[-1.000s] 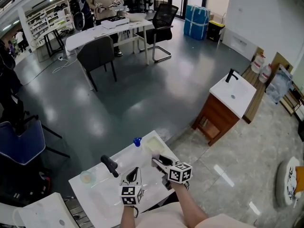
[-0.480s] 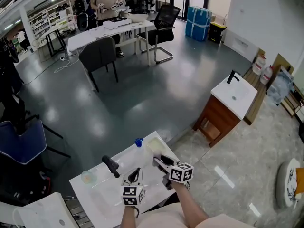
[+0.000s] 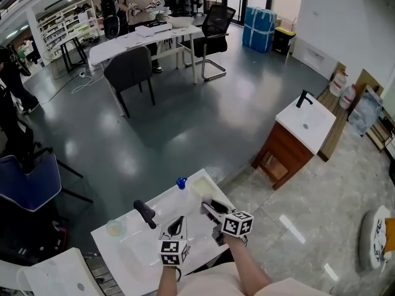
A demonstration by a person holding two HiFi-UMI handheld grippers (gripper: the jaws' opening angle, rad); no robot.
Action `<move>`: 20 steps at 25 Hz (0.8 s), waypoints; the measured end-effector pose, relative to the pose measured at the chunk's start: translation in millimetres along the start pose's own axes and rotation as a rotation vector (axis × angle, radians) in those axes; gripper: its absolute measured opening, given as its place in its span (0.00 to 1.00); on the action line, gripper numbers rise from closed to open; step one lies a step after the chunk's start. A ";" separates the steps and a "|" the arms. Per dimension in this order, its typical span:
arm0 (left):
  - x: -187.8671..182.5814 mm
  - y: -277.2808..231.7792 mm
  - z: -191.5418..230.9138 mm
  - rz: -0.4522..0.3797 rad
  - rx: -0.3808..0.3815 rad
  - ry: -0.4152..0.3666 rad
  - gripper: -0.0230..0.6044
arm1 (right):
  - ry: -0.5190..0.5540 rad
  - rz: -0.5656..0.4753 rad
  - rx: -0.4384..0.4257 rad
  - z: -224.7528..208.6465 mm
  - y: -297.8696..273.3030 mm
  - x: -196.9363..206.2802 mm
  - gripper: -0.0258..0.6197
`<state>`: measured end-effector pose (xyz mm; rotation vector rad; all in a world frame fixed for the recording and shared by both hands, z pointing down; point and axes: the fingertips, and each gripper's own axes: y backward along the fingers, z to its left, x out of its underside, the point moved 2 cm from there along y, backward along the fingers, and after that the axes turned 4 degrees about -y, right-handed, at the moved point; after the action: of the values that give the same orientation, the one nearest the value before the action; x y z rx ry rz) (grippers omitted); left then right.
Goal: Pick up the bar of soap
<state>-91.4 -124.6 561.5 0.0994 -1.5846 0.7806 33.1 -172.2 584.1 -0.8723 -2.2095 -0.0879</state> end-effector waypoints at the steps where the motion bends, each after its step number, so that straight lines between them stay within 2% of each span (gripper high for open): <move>1: -0.3 -0.5 -0.6 0.000 0.001 -0.001 0.05 | 0.002 0.003 0.000 -0.2 0.1 0.2 0.32; 20: -2.5 0.3 -2.2 -0.003 0.002 0.001 0.05 | 0.062 0.026 0.000 6.7 2.0 0.5 0.32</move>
<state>-89.2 -124.1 559.0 0.1029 -1.5829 0.7793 30.0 -168.2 579.2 -0.8863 -2.1396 -0.1011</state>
